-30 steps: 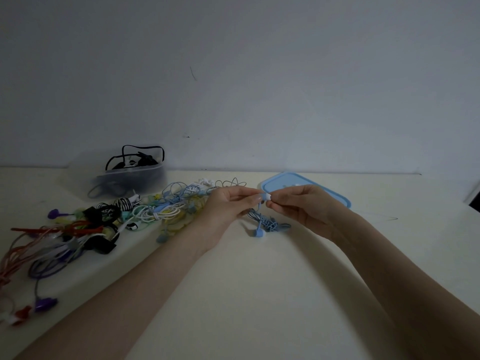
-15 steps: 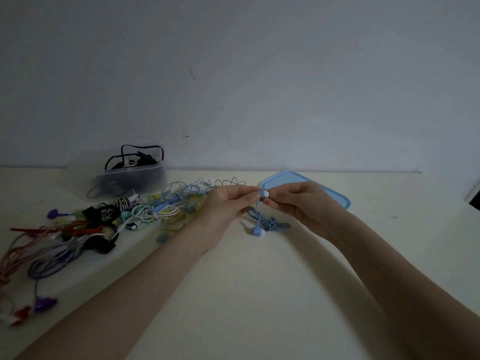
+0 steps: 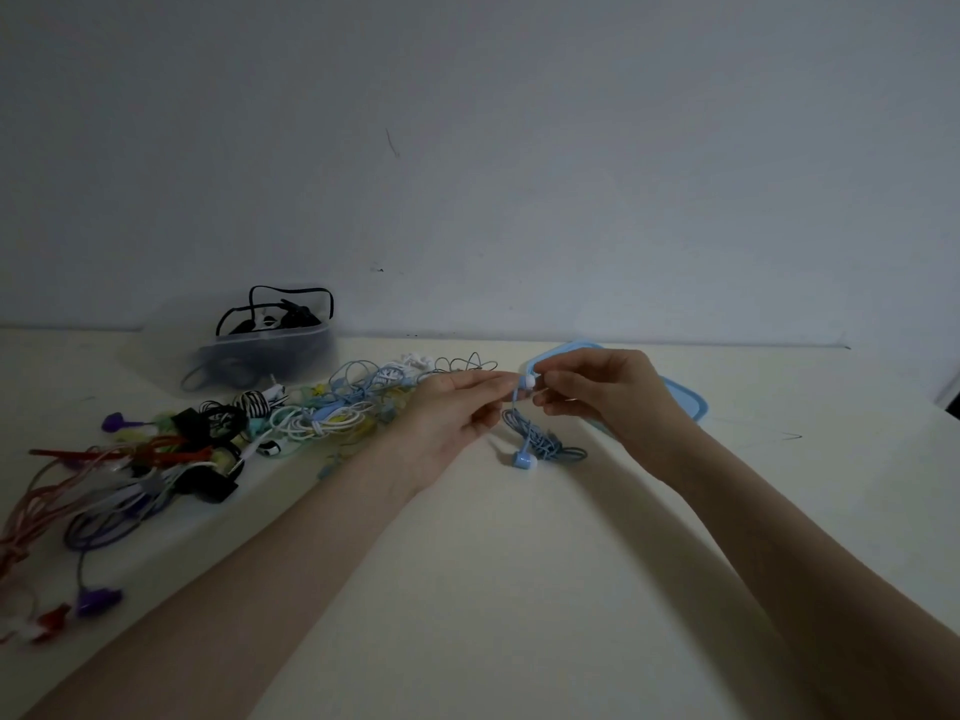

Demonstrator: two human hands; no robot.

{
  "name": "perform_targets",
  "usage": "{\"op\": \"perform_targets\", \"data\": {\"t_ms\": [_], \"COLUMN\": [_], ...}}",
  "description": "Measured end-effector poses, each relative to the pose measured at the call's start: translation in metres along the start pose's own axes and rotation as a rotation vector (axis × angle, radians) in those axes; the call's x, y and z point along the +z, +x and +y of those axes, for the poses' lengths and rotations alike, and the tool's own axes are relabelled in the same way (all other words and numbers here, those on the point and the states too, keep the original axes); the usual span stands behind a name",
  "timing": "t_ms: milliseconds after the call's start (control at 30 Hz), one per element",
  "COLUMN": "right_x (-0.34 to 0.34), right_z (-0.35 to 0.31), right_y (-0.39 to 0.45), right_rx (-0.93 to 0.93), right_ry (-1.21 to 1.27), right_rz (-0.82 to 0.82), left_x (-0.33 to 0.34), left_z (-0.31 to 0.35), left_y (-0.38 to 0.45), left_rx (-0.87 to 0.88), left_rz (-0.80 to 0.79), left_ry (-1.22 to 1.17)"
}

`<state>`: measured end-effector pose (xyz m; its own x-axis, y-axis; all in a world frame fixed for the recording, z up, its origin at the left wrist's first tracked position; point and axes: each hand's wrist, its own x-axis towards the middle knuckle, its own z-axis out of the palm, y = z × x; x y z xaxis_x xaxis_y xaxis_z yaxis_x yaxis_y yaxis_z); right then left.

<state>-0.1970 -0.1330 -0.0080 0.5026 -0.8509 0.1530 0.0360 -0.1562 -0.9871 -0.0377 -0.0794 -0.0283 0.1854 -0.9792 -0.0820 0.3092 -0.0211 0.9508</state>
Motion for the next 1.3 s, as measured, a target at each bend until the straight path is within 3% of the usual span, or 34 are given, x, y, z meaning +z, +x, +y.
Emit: {"op": "perform_targets", "data": {"t_ms": [200,433,633,733,900,967,1167,1233,1300], "right_x": [0.003,-0.006,0.000,0.009,0.029,0.053,0.151,0.176,0.199], "right_z": [0.004,0.001,-0.010,-0.007,-0.028,-0.041,-0.053,-0.046,-0.038], "right_y": [-0.001,0.000,-0.002,-0.002,0.014,0.032,0.092,0.108,0.121], "right_rx": [-0.065,-0.010,0.059,-0.037,-0.009,-0.047,-0.193,-0.279,-0.367], "right_ry": [-0.240,-0.368,-0.939,-1.003,-0.434,-0.343,-0.329,-0.453,-0.729], "right_rz": [-0.015,-0.022,-0.313,-0.275,-0.132,-0.130,-0.139,-0.109,-0.083], "left_x": [0.000,-0.005,-0.010,-0.005,-0.025,-0.042,-0.115,-0.135,-0.155], "left_z": [-0.002,0.002,0.017,0.024,0.068,0.096,0.144,0.145,0.138], "left_y": [-0.001,0.001,-0.004,-0.012,-0.022,-0.025,-0.026,-0.023,-0.015], "left_rx": [0.076,0.157,0.052,0.031,0.206,0.246,0.391,0.406,0.385], "left_rz": [0.001,-0.023,-0.188,-0.249,-0.030,0.029,0.314,0.381,0.436], "left_ry": [0.228,0.543,0.846,0.957,1.015,1.002,1.179,1.231,1.361]}}
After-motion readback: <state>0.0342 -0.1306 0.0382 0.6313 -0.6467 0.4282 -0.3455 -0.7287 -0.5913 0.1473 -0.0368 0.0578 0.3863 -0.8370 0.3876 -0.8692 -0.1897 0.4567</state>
